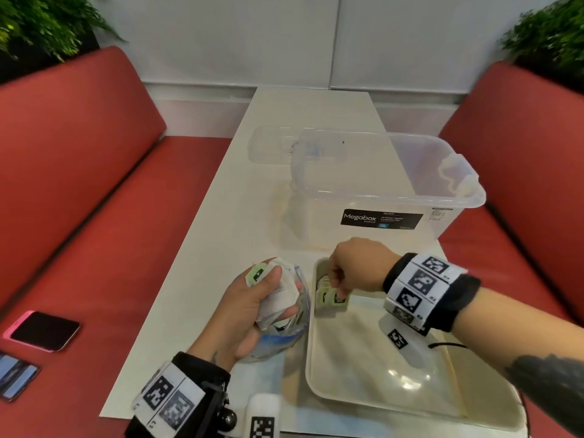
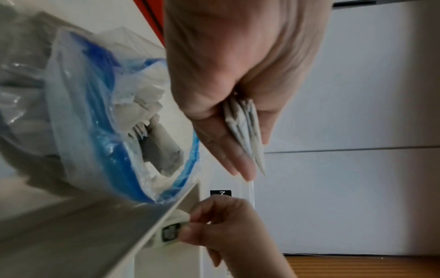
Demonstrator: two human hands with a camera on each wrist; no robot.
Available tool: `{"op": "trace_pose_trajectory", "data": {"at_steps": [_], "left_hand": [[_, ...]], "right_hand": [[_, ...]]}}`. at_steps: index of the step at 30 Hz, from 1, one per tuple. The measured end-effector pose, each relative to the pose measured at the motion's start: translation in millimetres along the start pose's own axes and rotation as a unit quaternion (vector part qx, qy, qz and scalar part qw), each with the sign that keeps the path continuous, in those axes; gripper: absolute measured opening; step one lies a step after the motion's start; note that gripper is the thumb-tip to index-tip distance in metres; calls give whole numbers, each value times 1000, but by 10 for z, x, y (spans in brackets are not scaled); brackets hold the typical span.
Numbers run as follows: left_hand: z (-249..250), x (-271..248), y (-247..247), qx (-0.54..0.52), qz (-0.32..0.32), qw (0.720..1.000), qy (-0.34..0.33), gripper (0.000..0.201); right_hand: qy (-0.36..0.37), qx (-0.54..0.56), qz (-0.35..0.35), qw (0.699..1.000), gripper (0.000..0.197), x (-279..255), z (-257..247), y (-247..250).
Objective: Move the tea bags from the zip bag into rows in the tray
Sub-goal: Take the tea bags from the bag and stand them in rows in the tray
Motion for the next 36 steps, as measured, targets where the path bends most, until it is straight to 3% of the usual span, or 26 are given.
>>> {"op": "trace_pose_trajectory", "data": {"at_steps": [4, 10, 15, 17, 19, 22, 26, 32, 34, 36], "left_hand": [[-4, -37, 24, 0, 6, 1000, 5, 31], [-88, -68, 23, -6, 31, 999, 37, 32], [-129, -80, -11, -17, 13, 998, 62, 30], [-133, -86, -16, -19, 6, 998, 67, 30], [-146, -90, -19, -15, 5, 997, 74, 36], [-176, -100, -32, -11, 10, 996, 85, 41], [-205, -114, -52, -15, 14, 995, 94, 44], [-169, -148, -65, -89, 26, 987, 129, 34], [-133, -160, -72, -125, 18, 981, 145, 37], [-104, -167, -88, -155, 7, 976, 156, 44]], "right_hand": [[-1, -22, -18, 1000, 11, 99, -66, -207], [0, -45, 22, 999, 12, 141, -72, -314], [-8, -20, 42, 999, 26, 44, 4, -281], [-3, -18, 45, 999, 16, -19, 25, -274], [27, -22, -13, 999, 10, -65, 28, -338], [73, -22, -152, 985, 35, -115, -8, -501], [101, -60, -209, 971, 43, -46, -57, -652], [93, -64, -201, 973, 46, -12, -41, -647], [79, -47, -161, 983, 37, -50, -40, -524], [74, -2, -76, 994, 25, -98, -40, -340]]}}
Point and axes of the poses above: each hand's wrist, its own x-axis towards the middle knuckle, its own y-axis out of the back of the hand, z = x × y, the point moved 3 cm from there along x, towards the middle knuckle, and after that the axes turned 1 degree about y, right-handed, at the moved point
